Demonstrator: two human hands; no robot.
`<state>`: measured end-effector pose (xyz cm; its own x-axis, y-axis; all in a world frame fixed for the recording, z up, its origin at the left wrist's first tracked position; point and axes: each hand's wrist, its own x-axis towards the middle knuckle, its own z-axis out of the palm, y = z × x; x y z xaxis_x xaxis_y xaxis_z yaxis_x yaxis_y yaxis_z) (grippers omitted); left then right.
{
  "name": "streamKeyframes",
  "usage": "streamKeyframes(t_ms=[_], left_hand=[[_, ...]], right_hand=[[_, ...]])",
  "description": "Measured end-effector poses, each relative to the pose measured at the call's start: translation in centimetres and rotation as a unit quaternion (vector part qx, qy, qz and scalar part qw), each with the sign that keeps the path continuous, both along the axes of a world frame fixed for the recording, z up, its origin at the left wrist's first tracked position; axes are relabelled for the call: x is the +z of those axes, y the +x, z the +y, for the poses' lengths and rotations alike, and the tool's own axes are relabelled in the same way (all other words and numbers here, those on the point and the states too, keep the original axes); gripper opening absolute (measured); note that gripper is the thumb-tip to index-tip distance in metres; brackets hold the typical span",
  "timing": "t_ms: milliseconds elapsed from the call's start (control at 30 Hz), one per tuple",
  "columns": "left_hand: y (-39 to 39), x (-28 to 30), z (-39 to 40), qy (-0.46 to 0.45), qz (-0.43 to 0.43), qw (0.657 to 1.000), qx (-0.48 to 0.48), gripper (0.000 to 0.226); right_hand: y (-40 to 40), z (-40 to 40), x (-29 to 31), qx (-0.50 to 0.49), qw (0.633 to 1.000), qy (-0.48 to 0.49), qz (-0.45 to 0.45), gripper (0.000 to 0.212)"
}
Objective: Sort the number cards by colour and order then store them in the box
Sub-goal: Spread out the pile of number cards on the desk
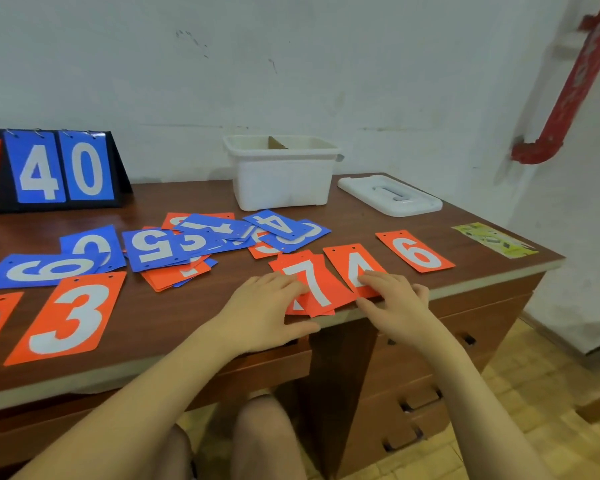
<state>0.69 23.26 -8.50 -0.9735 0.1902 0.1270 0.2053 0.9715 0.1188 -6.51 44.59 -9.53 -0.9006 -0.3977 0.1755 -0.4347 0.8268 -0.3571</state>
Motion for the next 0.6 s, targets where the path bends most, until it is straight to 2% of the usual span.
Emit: streamKeyframes(t_ms=[100,233,333,433,500,600], left_hand=[[1.0,-0.3,-0.3,-0.016,0.015,1.000,-0.002,0.057],[1.4,-0.1,-0.7,0.028,0.008,1.000,0.001,0.045],[1.9,-0.2,-1.0,-0.025,-0.038,0.999,-0.004,0.053],[1.9,-0.2,-1.1,-0.006,-0.042,0.999,0.003,0.054],[1.4,-0.2,-1.0,0.005,-0.020,1.000,0.005,0.053],[0.2,0.0,0.0,0.009,-0.022,1.000,0.008,0.051]], right_hand=[[0.2,0.1,-0.2,0.021,1.000,-0.012,0.018,0.040],[0.7,0.5,-0.4,0.050,0.998,-0.011,0.042,0.039],[1.1,0.6,-0.6,0.071,0.996,-0.005,0.049,0.042],[1.1,0.8,-0.8,0.084,0.994,0.006,0.070,0.039],[0.9,0.8,-0.9,0.060,0.992,-0.030,0.105,0.031],[0.6,0.3,-1.1,-0.033,0.980,-0.112,0.162,0.025]])
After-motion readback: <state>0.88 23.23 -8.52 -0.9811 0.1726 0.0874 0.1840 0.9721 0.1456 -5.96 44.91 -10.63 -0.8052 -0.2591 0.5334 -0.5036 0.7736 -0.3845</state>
